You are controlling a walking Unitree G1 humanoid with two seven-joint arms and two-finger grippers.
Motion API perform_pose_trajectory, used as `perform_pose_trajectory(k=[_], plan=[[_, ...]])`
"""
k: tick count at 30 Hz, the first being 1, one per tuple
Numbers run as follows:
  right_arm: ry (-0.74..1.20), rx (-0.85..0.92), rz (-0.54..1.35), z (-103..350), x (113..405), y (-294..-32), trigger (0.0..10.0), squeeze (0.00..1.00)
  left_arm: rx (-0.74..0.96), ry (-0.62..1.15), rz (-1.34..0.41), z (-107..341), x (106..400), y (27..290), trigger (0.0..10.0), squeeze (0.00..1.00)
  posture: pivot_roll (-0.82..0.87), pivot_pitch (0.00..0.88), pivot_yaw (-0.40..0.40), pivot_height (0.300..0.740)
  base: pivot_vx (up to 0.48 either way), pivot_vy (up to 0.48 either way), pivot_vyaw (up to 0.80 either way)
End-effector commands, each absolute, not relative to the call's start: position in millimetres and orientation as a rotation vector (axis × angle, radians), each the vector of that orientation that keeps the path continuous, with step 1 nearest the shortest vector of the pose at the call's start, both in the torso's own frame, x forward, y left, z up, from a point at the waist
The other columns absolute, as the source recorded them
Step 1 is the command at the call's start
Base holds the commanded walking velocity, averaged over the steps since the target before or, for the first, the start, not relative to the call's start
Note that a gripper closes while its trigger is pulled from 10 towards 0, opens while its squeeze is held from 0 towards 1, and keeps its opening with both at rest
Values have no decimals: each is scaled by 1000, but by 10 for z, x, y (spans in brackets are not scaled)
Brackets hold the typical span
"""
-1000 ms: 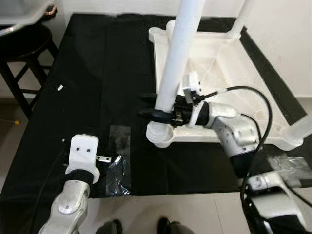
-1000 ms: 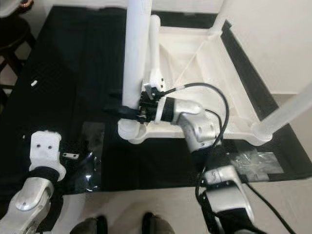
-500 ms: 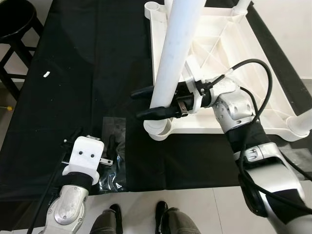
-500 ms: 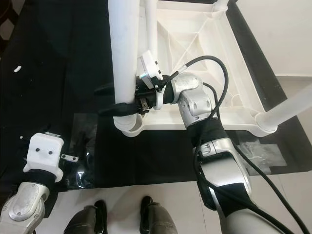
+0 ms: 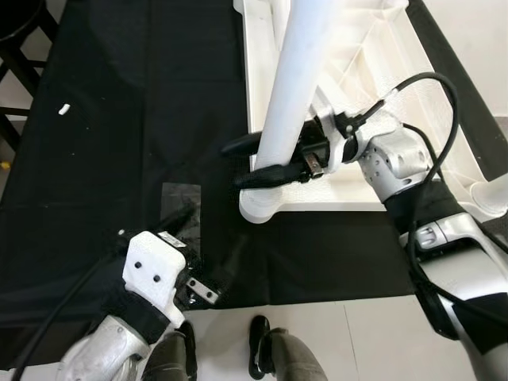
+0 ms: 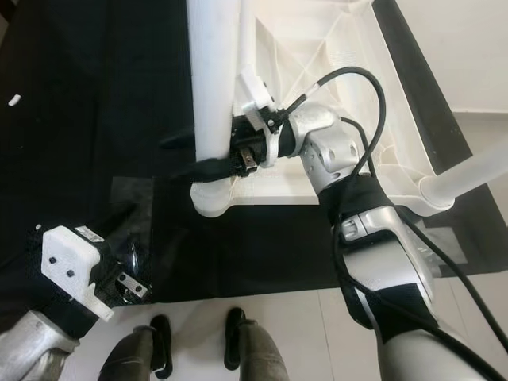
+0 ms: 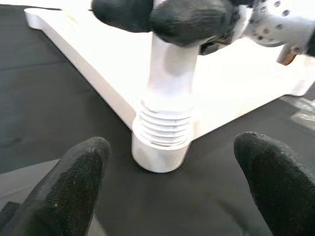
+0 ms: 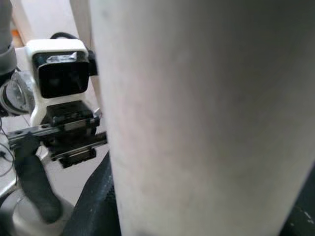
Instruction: Building children table
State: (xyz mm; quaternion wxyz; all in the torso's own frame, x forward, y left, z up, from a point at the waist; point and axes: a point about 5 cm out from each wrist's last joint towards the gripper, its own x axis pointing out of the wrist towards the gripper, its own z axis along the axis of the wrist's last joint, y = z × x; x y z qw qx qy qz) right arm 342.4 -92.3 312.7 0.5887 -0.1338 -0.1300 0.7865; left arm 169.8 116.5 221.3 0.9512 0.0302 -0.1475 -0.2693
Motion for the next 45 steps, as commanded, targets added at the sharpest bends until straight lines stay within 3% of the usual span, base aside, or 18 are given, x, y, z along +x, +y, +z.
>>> perform_pose_trajectory(k=[1, 7, 14, 19, 28, 45], plan=[[-239, -325, 1831, 2999, 3448, -941, 10000, 0, 64, -280, -572, 2193, 1658, 1162, 10000, 0, 97, 436, -134, 740, 0, 0, 0], [-245, -340, 1834, 2975, 3480, -885, 10000, 0, 52, -259, -582, 2090, 1626, 1215, 10000, 0, 108, 453, -131, 740, 0, 0, 0], [-222, -526, 1879, 2941, 3447, -774, 10000, 0, 84, -199, -647, 1998, 1585, 1172, 10000, 0, 111, 459, -120, 740, 0, 0, 0], [-251, -556, 1931, 3040, 3388, -660, 10000, 0, 56, -192, -651, 1988, 1581, 1190, 10000, 0, 108, 470, -127, 740, 0, 0, 0], [-223, -653, 1977, 2913, 3332, -662, 10000, 0, 46, -210, -639, 1988, 1568, 1199, 10000, 0, 110, 475, -129, 740, 0, 0, 0], [-275, -650, 1995, 2838, 3273, -674, 10000, 0, 46, -210, -642, 1977, 1600, 1201, 10000, 0, 90, 463, -126, 740, 0, 0, 0]])
